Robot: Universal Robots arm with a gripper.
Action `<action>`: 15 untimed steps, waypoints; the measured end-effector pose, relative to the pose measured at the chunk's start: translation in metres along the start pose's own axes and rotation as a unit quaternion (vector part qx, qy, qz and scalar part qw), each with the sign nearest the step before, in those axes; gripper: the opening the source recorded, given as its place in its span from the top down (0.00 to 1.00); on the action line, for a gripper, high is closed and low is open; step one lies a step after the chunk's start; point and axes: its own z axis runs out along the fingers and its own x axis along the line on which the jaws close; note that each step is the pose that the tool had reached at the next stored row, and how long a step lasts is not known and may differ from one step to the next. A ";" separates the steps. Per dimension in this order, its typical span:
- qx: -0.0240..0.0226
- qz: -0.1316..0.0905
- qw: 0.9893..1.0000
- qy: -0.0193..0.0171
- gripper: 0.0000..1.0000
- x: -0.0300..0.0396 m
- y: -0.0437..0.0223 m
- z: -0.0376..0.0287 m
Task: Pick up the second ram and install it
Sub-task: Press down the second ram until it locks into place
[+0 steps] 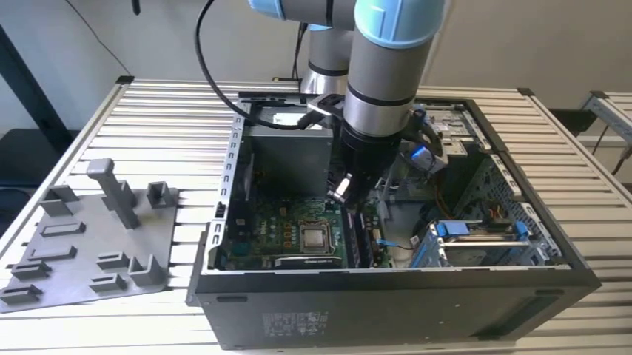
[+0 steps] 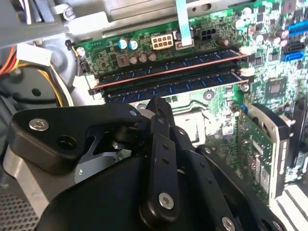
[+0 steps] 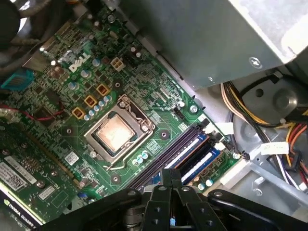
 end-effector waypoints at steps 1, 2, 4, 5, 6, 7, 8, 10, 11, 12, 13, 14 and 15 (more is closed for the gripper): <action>0.000 -0.010 1.000 0.000 0.89 0.0000 0.0000 0.0000; 0.000 -0.019 1.000 0.000 0.89 0.0000 0.0000 0.0000; -0.001 -0.037 0.999 0.000 0.89 0.0000 0.0000 0.0001; -0.001 -0.046 0.999 0.000 0.89 0.0000 0.0000 0.0002; -0.001 -0.055 0.998 -0.001 0.89 -0.0001 -0.0001 0.0002; -0.001 -0.064 0.998 -0.001 0.89 0.0000 -0.0001 0.0002; -0.001 -0.073 0.997 -0.001 0.89 0.0000 -0.0001 0.0002; -0.001 -0.092 0.996 -0.001 0.89 0.0000 0.0000 0.0003; -0.001 -0.100 0.995 -0.001 0.89 0.0000 0.0000 0.0004; -0.001 -0.110 0.994 -0.001 0.89 0.0001 0.0000 0.0004; -0.002 -0.118 0.993 -0.001 0.89 0.0001 0.0001 0.0004; -0.002 -0.127 0.992 -0.001 0.89 0.0001 0.0000 0.0004; -0.002 -0.136 0.991 -0.001 0.89 0.0001 0.0001 0.0005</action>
